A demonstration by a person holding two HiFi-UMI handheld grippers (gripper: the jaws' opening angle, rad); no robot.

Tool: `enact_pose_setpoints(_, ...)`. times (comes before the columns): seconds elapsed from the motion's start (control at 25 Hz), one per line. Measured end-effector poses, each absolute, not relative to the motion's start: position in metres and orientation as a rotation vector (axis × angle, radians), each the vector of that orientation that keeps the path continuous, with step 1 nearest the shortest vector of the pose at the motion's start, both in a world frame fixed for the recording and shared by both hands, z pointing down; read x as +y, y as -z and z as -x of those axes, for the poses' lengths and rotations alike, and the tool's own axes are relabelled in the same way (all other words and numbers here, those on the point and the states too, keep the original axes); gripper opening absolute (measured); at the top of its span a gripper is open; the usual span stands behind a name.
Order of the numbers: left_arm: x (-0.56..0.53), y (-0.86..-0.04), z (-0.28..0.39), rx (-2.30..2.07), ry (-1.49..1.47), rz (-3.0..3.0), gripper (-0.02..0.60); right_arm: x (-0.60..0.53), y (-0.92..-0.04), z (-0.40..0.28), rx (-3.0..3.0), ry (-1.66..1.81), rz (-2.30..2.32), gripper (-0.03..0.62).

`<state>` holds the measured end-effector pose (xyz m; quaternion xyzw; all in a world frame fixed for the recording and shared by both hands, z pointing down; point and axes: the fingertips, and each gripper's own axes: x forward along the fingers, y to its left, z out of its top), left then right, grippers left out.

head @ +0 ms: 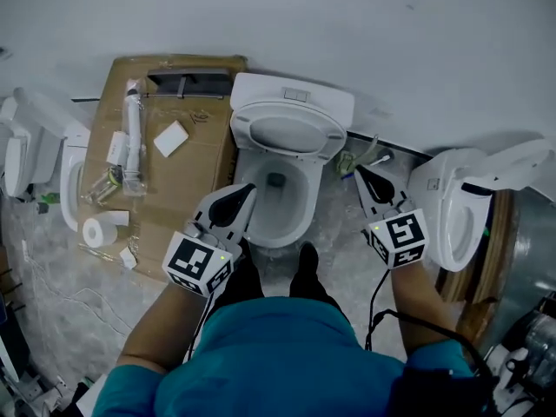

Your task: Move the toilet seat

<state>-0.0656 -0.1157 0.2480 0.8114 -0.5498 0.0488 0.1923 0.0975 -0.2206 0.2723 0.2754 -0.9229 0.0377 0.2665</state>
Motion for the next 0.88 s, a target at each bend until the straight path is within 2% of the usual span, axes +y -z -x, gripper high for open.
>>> enact_pose_setpoints(0.56, -0.112, -0.136, 0.063, -1.565, -0.074, -2.366, 0.0, -0.194, -0.172, -0.109, -2.65, -0.259, -0.705, -0.002)
enact_pose_setpoints(0.88, -0.102, -0.082, 0.069, -1.575, 0.012, -2.385, 0.0, -0.178, -0.103, -0.108, -2.75, -0.19, -0.664, -0.002)
